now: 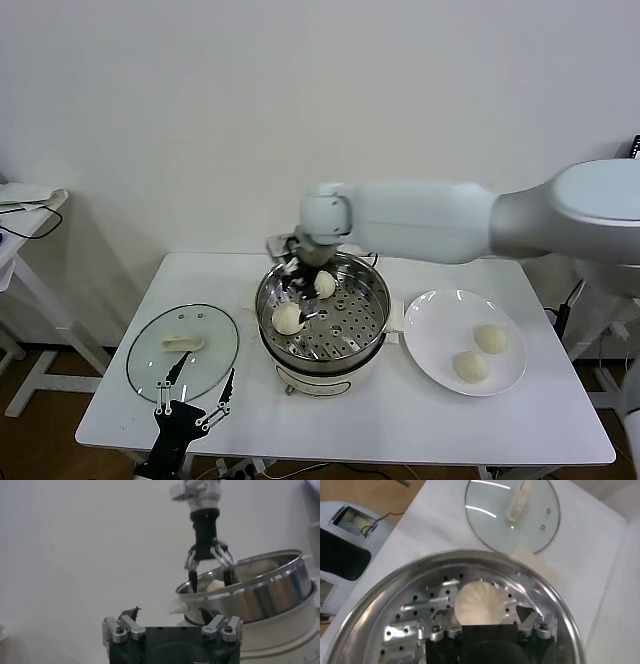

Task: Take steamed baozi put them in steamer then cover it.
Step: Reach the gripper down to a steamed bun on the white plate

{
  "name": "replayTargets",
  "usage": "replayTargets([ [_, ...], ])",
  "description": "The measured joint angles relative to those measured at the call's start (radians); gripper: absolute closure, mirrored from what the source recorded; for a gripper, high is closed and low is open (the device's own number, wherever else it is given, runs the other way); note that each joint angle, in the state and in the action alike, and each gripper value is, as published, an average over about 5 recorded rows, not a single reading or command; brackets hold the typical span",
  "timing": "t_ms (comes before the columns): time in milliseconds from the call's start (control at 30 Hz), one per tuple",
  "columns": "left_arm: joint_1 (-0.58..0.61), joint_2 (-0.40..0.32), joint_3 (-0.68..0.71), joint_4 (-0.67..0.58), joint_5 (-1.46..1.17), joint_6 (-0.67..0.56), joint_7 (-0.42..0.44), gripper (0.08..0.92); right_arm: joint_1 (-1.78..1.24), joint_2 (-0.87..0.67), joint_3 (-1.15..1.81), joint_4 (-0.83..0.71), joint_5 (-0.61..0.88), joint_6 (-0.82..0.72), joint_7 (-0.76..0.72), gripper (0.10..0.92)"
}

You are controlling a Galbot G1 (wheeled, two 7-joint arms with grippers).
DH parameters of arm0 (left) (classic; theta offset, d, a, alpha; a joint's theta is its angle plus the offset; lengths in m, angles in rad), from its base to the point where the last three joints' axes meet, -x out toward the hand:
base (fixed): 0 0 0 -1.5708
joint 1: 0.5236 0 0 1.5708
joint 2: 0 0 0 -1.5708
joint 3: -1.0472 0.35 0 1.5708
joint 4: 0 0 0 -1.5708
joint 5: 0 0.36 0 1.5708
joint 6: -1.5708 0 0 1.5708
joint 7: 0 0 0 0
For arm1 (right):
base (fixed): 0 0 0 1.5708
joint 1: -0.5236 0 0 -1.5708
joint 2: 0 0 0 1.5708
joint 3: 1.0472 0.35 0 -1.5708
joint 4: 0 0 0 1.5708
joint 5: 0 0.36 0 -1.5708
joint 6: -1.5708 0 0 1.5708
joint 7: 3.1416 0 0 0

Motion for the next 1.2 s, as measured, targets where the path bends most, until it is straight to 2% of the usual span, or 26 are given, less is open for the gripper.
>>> replayTargets([
  [300,0.013,0.001,0.003,-0.008,0.011,-0.002,0.000,0.177,0.016,-0.310,0.036,0.018,-0.156,0.106,-0.152,0.203],
  [567,0.024,-0.004,0.000,-0.015,0.015,-0.001,0.000,0.177,-0.091,-0.511,0.088,-0.031,-0.295,0.193,-0.211,0.203],
  [833,0.028,-0.007,-0.002,-0.008,0.018,-0.002,0.000,0.177,-0.237,-0.604,0.136,-0.035,-0.381,0.223,-0.212,0.203],
  [1200,0.028,-0.009,-0.002,-0.001,0.018,-0.002,0.000,0.177,-0.412,-0.631,0.228,-0.062,-0.442,0.216,-0.149,0.203],
])
